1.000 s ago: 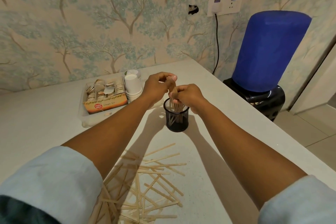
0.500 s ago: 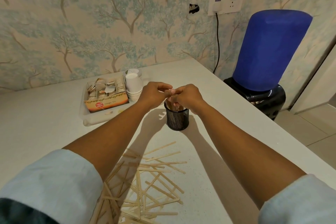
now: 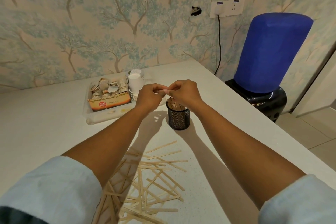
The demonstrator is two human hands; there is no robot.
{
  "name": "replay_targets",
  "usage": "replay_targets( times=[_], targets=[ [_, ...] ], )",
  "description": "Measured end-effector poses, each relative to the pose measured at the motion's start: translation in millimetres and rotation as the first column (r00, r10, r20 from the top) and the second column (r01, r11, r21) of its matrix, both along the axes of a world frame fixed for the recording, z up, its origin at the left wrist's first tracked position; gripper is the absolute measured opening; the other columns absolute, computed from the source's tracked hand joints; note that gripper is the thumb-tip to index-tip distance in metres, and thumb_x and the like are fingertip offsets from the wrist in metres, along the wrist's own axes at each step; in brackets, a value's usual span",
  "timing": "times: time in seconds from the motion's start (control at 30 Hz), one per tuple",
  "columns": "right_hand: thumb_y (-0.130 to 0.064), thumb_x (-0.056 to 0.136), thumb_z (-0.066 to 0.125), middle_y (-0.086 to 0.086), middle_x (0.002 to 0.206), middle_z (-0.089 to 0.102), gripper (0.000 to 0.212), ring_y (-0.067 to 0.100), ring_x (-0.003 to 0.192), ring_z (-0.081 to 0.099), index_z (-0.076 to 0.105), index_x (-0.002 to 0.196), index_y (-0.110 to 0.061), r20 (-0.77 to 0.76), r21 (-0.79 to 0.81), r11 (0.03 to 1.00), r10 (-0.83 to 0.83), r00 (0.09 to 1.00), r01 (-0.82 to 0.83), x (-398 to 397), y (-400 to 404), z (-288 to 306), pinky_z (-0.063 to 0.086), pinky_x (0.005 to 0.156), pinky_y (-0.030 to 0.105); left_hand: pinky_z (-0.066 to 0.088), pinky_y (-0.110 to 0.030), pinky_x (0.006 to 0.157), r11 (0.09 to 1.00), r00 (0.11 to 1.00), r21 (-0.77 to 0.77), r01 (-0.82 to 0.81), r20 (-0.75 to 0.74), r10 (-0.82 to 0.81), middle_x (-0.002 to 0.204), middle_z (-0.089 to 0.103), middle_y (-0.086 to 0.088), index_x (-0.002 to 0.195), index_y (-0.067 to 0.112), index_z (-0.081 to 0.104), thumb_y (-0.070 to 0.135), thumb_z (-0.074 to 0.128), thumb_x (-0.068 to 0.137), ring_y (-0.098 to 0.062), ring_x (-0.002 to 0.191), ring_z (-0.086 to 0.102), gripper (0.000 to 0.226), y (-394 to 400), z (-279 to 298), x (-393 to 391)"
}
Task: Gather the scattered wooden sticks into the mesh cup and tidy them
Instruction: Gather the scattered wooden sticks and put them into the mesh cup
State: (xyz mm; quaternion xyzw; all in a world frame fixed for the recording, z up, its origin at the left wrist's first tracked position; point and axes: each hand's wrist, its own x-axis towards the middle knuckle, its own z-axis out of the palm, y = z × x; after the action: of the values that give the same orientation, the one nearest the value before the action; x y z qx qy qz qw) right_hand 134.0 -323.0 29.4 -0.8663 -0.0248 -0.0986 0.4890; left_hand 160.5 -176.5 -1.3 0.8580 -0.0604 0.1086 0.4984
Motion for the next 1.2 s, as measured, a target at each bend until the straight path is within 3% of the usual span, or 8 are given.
replay_targets(
  times=[0.17,0.33,0.53,0.67,0.87,0.97,1.1,1.2],
  targets=[
    [-0.010,0.081,0.071,0.004,0.078,0.074,0.005,0.020,0.070,0.073,0.076,0.080,-0.011,-0.097,-0.056,0.985,0.157,0.983,-0.163,-21,25,0,0.061,0.071,0.031,0.050,-0.025,0.074,0.997,0.991,0.040,-0.063,-0.119,0.068,0.095,0.074,0.003,0.099,0.023,0.075,0.013,0.067,0.089,-0.011,0.089,0.067,0.016,21,-9,-23],
    [-0.012,0.085,0.069,0.015,0.092,0.074,0.015,0.028,0.083,0.073,0.075,0.093,-0.001,-0.282,-0.166,0.927,0.283,0.917,-0.337,-44,46,-18,0.059,0.083,0.042,0.054,-0.029,0.071,0.985,0.950,0.160,-0.069,-0.292,0.114,0.105,0.074,-0.001,0.109,0.022,0.073,0.021,0.068,0.089,-0.014,0.088,0.069,0.020,52,-25,-54],
    [-0.042,0.089,0.064,0.010,0.126,0.062,0.048,0.026,0.118,0.056,0.066,0.122,-0.007,-0.443,-0.636,0.533,0.339,0.830,-0.558,-71,66,-31,0.047,0.097,0.034,0.035,-0.035,0.110,0.893,0.931,0.450,-0.003,-0.325,0.167,0.132,0.061,0.002,0.119,0.030,0.068,0.055,0.076,0.080,-0.018,0.127,0.054,0.047,87,-39,-93],
    [-0.066,0.072,0.070,0.006,0.138,0.048,0.083,0.026,0.123,0.049,0.053,0.136,-0.016,-0.611,-0.618,0.378,0.321,0.723,-0.690,-82,70,-45,0.045,0.095,0.037,0.012,-0.046,0.122,0.641,0.874,0.675,0.365,-0.486,0.014,0.157,0.036,0.003,0.141,0.038,0.051,0.078,0.063,0.075,-0.022,0.148,0.023,0.079,108,-39,-115],
    [-0.072,0.048,0.081,0.007,0.138,0.033,0.121,0.030,0.127,0.041,0.031,0.143,-0.019,-0.665,-0.661,0.232,0.259,0.700,-0.714,-91,80,-59,0.043,0.100,0.047,0.016,-0.055,0.121,0.476,0.770,0.690,0.545,-0.637,0.042,0.162,0.011,0.001,0.156,0.039,0.015,0.083,0.075,0.053,-0.028,0.149,0.009,0.127,129,-34,-139],
    [-0.065,0.046,0.086,0.005,0.135,0.039,0.119,0.030,0.123,0.045,0.032,0.140,-0.018,-0.649,-0.661,0.257,0.276,0.709,-0.705,-99,84,-66,0.044,0.098,0.047,0.027,-0.054,0.117,0.498,0.781,0.702,0.509,-0.620,0.075,0.152,0.021,-0.001,0.154,0.039,0.020,0.074,0.084,0.049,-0.028,0.143,0.019,0.127,132,-34,-147],
    [-0.055,0.068,0.081,0.006,0.127,0.058,0.079,0.027,0.111,0.056,0.052,0.127,-0.010,-0.608,-0.644,0.331,0.325,0.724,-0.689,-102,85,-65,0.048,0.091,0.040,0.035,-0.046,0.114,0.666,0.823,0.649,0.366,-0.560,0.093,0.147,0.030,-0.004,0.151,0.034,0.033,0.064,0.086,0.059,-0.028,0.138,0.031,0.110,139,-38,-152],
    [-0.058,0.078,0.071,0.010,0.123,0.063,0.068,0.027,0.111,0.058,0.061,0.121,-0.007,-0.553,-0.688,0.331,0.338,0.761,-0.646,-102,80,-61,0.048,0.091,0.037,0.036,-0.045,0.114,0.687,0.840,0.695,0.214,-0.489,0.233,0.149,0.030,-0.010,0.150,0.027,0.036,0.072,0.084,0.054,-0.031,0.139,0.032,0.117,152,-35,-156]
  ],
)
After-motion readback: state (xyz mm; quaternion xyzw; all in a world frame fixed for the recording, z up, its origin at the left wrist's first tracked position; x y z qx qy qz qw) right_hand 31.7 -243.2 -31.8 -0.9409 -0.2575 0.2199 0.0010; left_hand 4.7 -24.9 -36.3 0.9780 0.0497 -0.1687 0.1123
